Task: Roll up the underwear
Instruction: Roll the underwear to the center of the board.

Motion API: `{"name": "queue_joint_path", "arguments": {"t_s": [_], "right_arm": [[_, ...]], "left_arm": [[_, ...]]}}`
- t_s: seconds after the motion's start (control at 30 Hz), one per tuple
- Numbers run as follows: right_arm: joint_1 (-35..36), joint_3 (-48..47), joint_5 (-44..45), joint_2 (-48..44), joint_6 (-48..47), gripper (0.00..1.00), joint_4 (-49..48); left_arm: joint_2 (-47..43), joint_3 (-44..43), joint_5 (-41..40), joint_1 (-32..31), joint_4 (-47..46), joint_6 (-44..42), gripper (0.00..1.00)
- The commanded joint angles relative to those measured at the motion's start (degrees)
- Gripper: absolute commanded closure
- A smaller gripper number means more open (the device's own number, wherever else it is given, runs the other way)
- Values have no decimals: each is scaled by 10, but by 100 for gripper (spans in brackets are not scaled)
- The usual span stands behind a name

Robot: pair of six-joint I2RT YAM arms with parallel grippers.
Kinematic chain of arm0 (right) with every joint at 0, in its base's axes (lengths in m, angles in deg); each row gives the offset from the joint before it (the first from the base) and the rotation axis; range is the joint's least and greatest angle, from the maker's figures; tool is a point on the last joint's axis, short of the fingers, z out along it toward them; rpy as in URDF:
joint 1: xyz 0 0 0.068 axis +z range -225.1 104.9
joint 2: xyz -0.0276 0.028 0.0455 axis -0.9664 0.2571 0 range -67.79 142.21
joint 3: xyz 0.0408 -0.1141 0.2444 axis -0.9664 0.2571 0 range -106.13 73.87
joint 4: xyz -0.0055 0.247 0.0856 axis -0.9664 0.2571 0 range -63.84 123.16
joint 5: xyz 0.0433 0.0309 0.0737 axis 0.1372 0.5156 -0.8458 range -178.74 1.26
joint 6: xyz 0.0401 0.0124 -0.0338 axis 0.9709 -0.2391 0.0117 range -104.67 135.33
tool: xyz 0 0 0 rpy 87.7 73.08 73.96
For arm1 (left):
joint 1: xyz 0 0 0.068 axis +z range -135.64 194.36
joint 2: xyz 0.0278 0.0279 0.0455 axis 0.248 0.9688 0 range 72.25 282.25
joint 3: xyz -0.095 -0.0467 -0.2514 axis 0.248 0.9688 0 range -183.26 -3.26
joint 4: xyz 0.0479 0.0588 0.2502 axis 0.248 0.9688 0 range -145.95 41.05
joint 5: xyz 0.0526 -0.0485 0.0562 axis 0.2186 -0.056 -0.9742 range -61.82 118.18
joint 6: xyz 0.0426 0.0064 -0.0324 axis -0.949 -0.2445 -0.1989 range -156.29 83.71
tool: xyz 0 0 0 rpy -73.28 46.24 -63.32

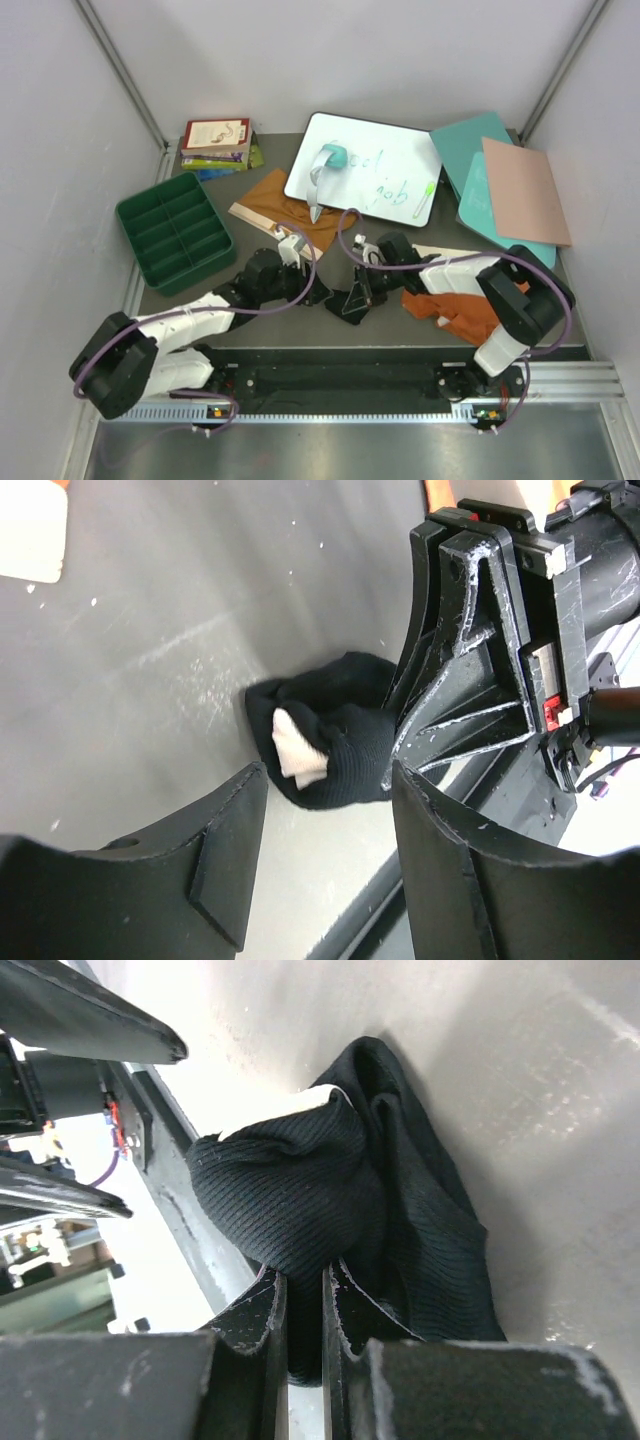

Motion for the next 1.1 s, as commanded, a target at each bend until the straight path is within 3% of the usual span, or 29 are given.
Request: {"name": "queue_joint_path", "arguments": {"t_s": [0.0,0.27,0.37,0.4,0.5,0.53,0.6,0.7,0.87,1.07], "right_arm": [[-24,6,-16,25,0,100,23],[-46,2,-24,52,3,100,21],[-48,-4,-24,53,-2,100,29],[-47,-9,-21,51,-5,100,40],[-49,-20,-12,43,-18,92,61],[-49,-23,-9,37,-25,84,75],[-51,-35,-1,27,-42,75,93],[-52,-52,15,6,-66,54,137],[-63,-68,23,-43,-101,44,185],[-101,-52,24,-63,-123,36,170]], "left_arm": [[45,5,23,-4,-103,-6,43],[110,11,36,-14,-181,16,50],[144,7,41,-17,-198,24,60],[155,2,42,-19,-198,28,69],[193,-14,43,-23,-177,25,83],[201,-19,41,-22,-168,24,92],[223,-34,34,-23,-134,14,100],[251,-51,28,-22,-101,3,100],[279,-67,32,-23,-87,2,100],[270,-66,22,-22,-79,0,100]]}}
